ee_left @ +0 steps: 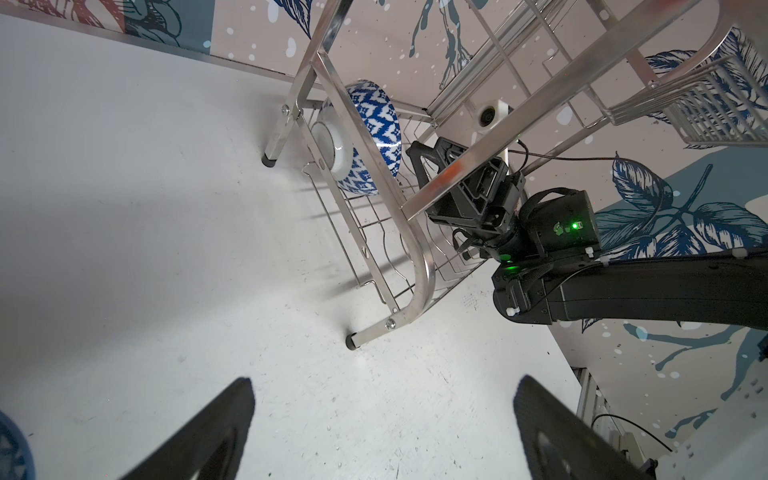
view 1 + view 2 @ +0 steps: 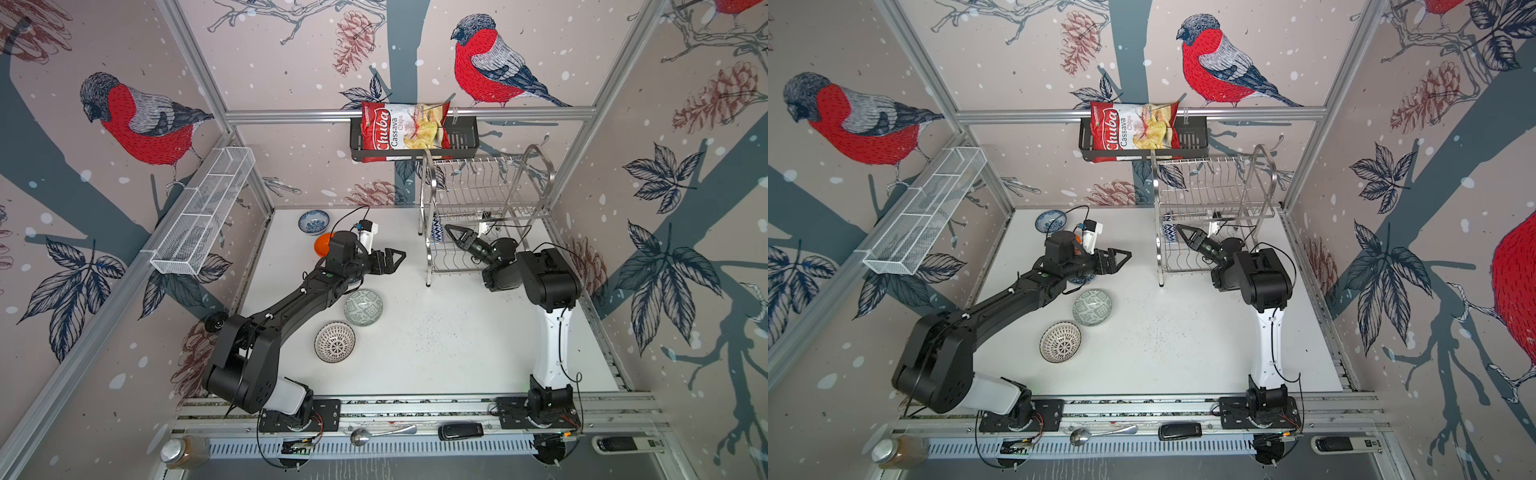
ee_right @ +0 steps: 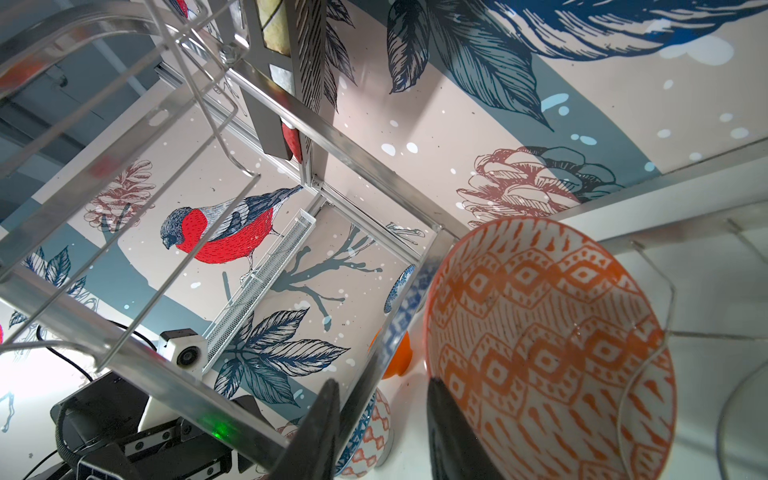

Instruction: Load the bowls into the dish rack

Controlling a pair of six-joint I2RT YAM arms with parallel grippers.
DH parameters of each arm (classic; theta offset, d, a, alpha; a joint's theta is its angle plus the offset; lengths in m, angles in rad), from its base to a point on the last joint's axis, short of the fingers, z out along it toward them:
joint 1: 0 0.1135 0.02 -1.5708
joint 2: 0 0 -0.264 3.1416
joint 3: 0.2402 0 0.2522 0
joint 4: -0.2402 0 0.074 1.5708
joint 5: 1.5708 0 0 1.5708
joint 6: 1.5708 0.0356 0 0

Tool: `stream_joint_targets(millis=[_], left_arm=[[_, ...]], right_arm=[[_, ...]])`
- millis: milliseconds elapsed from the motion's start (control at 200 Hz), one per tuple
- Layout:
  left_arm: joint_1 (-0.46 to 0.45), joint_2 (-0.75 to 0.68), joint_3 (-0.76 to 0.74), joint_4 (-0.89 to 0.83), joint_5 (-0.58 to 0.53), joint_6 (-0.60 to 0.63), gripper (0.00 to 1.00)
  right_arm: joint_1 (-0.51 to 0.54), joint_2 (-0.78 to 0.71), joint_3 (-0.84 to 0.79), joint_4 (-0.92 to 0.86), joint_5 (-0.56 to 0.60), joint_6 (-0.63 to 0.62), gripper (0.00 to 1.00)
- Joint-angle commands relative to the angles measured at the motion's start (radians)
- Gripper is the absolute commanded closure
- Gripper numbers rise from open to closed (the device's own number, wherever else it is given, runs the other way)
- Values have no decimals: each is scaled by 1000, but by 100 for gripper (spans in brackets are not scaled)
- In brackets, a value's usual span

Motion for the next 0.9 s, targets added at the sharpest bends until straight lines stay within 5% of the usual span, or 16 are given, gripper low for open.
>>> stream_joint_targets(millis=[0,895], left_arm=[[0,2,9,8,0,7,2],[0,4,11,6,2,6,2]], right_arm=[[-3,-18,-18,94,21,-14,63],[-5,-1,27,75,39,-42,47]])
